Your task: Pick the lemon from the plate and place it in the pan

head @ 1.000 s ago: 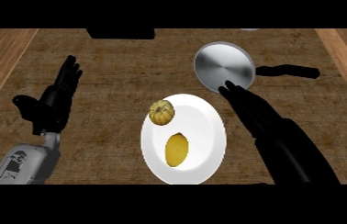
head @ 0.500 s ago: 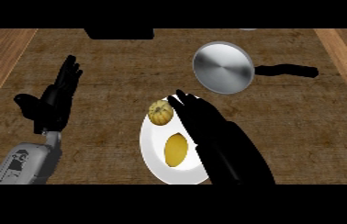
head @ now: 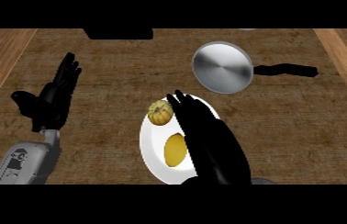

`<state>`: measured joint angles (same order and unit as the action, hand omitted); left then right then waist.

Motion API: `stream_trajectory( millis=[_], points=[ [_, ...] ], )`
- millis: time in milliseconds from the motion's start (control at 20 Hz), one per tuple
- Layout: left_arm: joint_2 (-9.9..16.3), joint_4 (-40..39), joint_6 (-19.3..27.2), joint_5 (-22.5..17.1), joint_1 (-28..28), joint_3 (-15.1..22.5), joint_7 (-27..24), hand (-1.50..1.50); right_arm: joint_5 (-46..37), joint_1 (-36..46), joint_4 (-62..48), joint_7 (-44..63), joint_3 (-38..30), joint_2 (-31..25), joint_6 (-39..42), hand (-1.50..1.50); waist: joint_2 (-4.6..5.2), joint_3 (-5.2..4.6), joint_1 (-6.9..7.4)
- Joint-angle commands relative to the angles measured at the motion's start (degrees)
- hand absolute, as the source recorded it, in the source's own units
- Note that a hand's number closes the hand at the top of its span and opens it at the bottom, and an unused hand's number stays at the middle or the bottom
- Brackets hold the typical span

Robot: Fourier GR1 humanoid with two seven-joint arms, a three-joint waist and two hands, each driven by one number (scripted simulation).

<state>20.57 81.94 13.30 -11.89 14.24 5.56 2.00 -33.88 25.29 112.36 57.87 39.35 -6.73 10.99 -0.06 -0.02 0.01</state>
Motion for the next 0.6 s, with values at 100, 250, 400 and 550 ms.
stream_trajectory(
  millis=[100,250,400,550],
  points=[
    [-0.1,0.0,-1.0,0.7,1.7,-1.5,2.5,0.00,-0.2,-2.7,-5.3,-1.6,-3.4,-1.1,3.2,-1.50,0.05,0.03,0.03],
    [-0.2,5.5,-1.0,1.7,-2.9,-1.9,2.8,0.00,-0.9,-3.3,-6.8,-2.3,-2.9,1.9,4.2,-1.50,0.00,0.03,0.27],
    [-3.2,-0.3,-2.7,2.4,-4.4,-2.0,-3.4,0.00,1.6,-3.7,-6.4,-3.8,-4.9,1.7,8.1,-1.50,0.06,0.00,0.06],
    [-0.8,3.6,-3.6,2.1,-3.1,-3.6,1.3,0.00,-1.6,-3.4,-15.5,-8.0,-2.7,4.8,4.9,-1.50,0.04,0.03,0.38]
  ],
)
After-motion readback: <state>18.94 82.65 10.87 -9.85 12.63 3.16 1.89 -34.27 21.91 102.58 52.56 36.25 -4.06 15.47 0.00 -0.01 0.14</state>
